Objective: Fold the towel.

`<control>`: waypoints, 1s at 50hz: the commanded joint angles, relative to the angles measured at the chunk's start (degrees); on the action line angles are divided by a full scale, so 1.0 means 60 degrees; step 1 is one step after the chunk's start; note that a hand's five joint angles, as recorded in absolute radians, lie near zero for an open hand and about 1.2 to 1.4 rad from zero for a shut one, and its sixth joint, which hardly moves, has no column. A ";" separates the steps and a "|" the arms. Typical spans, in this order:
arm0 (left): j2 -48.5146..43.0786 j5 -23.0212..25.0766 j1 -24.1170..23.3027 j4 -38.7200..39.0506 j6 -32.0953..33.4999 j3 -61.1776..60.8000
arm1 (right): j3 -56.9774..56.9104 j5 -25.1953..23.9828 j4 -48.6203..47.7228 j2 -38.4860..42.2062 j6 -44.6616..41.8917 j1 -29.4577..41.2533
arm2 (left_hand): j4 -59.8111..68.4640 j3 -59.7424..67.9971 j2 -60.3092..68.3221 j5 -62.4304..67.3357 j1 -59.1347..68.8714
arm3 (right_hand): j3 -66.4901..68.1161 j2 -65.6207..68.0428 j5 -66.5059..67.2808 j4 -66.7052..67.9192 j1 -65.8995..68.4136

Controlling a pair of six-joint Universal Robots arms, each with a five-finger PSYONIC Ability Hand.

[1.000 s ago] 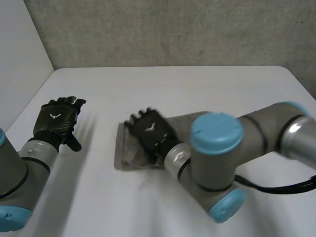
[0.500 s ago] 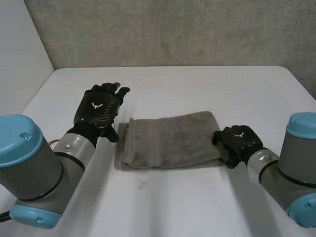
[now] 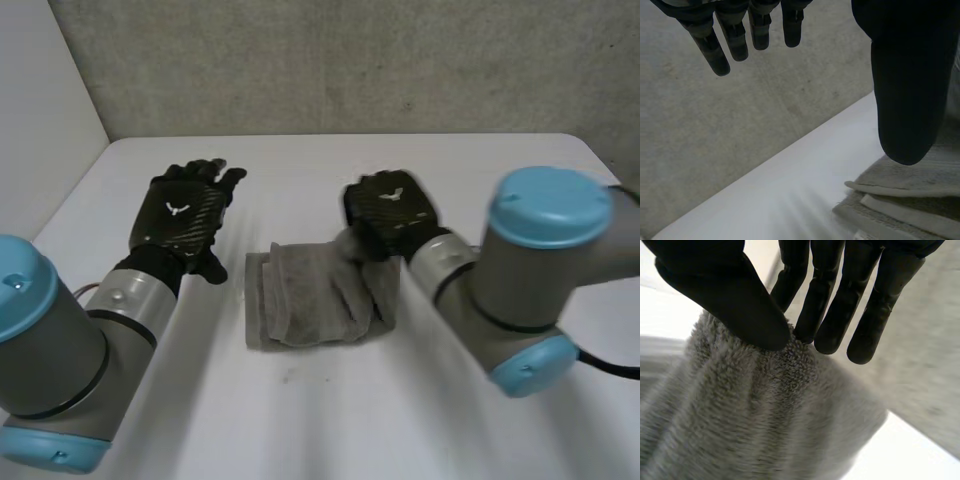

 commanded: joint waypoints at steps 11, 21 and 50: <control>0.0848 -0.0023 0.1346 0.0015 -0.0477 -0.0609 | -0.1608 -0.0742 0.0816 0.1520 0.0445 0.1549 | 0.0184 0.0183 0.0197 -0.0123 0.0096 | 0.1985 0.2022 0.2206 0.1948 0.0463; 0.0834 0.0006 0.1376 0.0015 -0.0815 -0.0624 | -0.1960 -0.1034 0.0860 0.2427 0.0665 0.1622 | 0.0184 0.0184 0.0197 -0.0123 0.0096 | 0.1985 0.2022 0.2206 0.1948 0.0463; 0.0072 0.0079 0.0717 0.0352 -0.0903 0.0109 | -0.0099 -0.0595 0.1124 -0.0311 0.2423 -0.0663 | 0.0268 0.0268 0.0281 -0.0039 0.0180 | -0.7789 -0.7753 -0.7568 -0.7826 -0.9311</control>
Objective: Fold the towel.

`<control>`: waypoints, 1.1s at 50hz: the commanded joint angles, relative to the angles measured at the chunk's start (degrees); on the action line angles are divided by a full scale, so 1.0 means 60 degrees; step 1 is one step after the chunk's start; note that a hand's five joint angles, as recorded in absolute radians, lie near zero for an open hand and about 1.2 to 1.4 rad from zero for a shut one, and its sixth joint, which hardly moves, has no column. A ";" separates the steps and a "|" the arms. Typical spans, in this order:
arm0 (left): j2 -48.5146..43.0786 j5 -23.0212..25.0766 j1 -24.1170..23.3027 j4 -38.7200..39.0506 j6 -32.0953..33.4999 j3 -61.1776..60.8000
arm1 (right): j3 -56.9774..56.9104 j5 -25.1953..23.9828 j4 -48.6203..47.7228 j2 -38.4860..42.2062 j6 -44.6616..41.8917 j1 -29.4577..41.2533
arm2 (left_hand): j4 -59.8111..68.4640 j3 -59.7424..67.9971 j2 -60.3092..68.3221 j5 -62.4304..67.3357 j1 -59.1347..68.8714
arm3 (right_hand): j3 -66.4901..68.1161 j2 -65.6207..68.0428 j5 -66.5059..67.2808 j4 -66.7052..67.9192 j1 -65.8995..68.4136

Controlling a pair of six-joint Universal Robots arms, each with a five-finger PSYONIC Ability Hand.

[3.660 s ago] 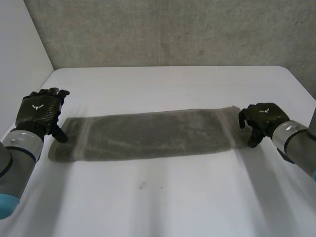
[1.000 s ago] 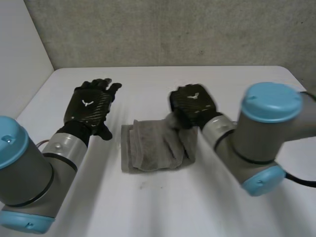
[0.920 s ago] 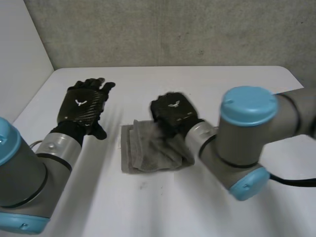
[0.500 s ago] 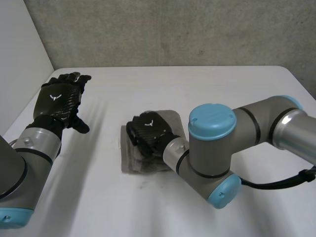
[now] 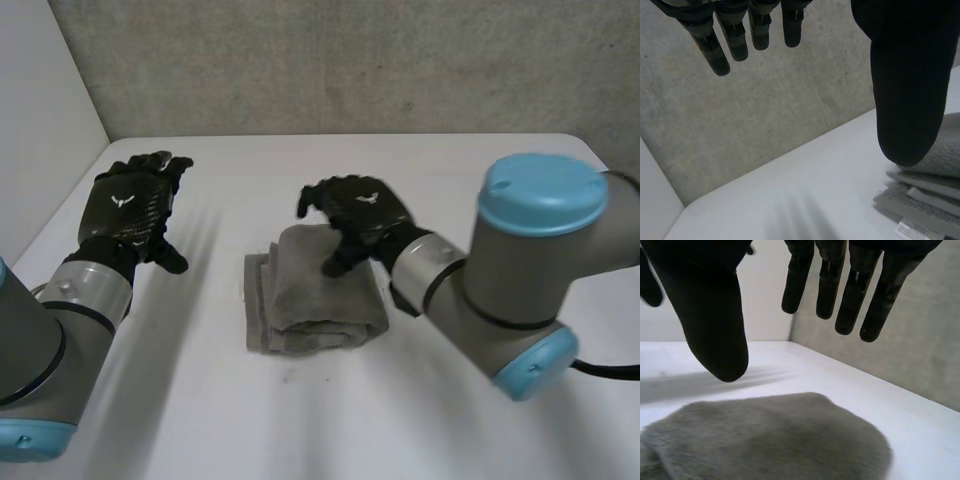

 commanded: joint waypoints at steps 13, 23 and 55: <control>-0.3393 0.0060 -0.2484 -0.0475 -0.1055 0.3565 | 0.0209 0.0922 0.0824 0.0363 0.0131 -0.1637 | 0.0324 0.0324 0.0333 0.0021 0.0236 | -0.3409 -0.3516 -0.3471 -0.3432 -0.3843; -0.5457 0.0060 -0.2601 -0.2042 -0.1596 0.4971 | -0.0127 0.0717 0.0838 0.1108 0.0087 -0.1432 | 0.0099 0.0099 0.0109 -0.0203 0.0012 | -0.3409 -0.3516 -0.3471 -0.3432 -0.3843; -0.2766 -0.0292 -0.1707 -0.2174 -0.1524 0.3037 | -0.1021 0.0203 0.1395 0.1113 -0.0748 -0.0537 | 0.0072 0.0072 0.0081 -0.0231 -0.0016 | -0.3409 -0.3516 -0.3471 -0.3432 -0.3843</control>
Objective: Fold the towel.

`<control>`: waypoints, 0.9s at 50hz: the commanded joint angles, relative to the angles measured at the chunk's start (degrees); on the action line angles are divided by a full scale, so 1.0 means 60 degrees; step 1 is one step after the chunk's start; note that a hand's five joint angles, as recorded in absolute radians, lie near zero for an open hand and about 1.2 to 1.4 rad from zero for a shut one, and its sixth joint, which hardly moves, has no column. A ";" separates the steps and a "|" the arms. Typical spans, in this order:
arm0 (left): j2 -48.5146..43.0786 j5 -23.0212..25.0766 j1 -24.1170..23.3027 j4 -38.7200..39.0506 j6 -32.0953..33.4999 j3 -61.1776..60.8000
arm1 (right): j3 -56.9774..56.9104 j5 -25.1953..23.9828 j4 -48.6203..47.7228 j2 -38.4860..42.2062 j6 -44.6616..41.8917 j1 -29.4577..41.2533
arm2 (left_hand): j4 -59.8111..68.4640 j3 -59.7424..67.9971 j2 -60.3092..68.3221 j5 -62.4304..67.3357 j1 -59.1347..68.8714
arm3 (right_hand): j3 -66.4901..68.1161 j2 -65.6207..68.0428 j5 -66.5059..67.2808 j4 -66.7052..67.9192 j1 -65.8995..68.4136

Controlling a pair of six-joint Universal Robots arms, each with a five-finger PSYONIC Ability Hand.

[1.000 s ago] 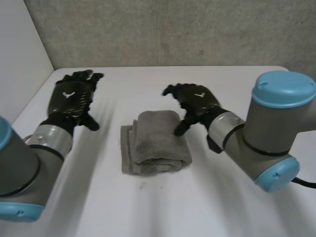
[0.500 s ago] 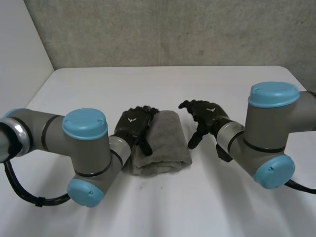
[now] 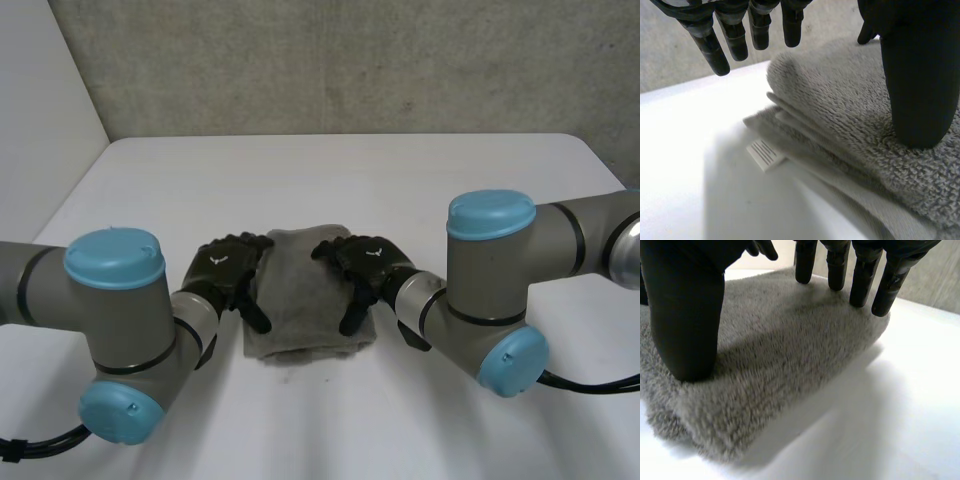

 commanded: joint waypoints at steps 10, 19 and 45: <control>0.3513 -0.0059 -0.0139 -0.1525 -0.0086 0.1341 | 0.0389 0.1617 0.0026 -0.3752 -0.0507 -0.0811 | 0.0106 0.0099 0.0116 -0.0190 0.0012 | -0.0425 -0.0531 -0.0661 -0.0579 -0.0307; 0.4961 -0.0132 0.0094 -0.4758 -0.0101 0.2922 | 0.0492 0.2555 0.0158 -0.5686 -0.0712 -0.1851 | 0.0274 0.0267 0.0284 -0.0022 0.0180 | -0.0425 -0.0531 -0.0661 -0.0579 -0.0307; 0.5783 -0.0455 0.0974 -0.5158 -0.0013 0.2791 | 0.0272 0.2555 0.1637 -0.6329 -0.0668 -0.1983 | 0.0134 0.0127 0.0144 -0.0162 0.0040 | -0.0425 -0.0531 -0.0661 -0.0579 -0.0307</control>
